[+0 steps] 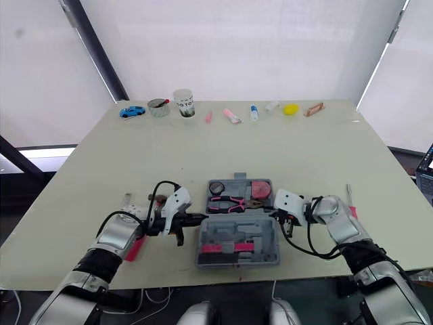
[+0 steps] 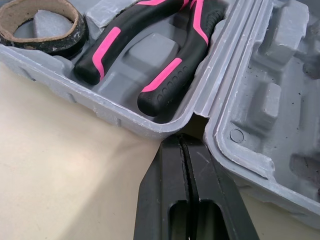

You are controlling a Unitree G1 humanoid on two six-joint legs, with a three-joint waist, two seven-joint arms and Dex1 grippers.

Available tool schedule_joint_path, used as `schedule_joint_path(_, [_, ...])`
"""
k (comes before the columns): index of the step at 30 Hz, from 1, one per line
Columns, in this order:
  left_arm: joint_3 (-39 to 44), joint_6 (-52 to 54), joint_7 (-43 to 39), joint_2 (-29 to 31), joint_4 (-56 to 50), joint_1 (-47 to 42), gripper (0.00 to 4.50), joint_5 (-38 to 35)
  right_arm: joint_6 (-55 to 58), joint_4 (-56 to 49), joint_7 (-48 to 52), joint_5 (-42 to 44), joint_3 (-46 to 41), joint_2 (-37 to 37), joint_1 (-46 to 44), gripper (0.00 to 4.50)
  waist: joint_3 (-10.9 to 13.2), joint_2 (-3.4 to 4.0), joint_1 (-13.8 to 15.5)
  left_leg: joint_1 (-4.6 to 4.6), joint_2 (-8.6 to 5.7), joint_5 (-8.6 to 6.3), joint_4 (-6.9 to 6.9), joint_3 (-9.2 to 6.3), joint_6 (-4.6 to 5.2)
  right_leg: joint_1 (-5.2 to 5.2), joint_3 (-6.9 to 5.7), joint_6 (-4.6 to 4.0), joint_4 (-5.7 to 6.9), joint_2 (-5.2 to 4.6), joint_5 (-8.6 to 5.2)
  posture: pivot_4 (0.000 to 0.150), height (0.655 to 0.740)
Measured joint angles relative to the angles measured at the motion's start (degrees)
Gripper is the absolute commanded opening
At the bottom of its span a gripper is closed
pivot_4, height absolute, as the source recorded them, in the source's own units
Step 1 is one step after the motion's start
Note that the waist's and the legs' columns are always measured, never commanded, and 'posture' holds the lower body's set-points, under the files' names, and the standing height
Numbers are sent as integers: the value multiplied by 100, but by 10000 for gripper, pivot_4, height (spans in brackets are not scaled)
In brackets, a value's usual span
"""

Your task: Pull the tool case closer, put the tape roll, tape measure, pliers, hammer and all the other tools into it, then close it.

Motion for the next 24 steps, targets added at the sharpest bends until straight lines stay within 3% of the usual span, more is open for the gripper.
schedule_joint_path(24, [61, -81, 0, 3, -23, 28, 0, 80, 51, -83, -6, -34, -21, 11, 38, 350, -1, 1, 2, -2, 0, 0, -3, -2, 0, 0, 0, 0, -2, 0, 0, 1500, 7400])
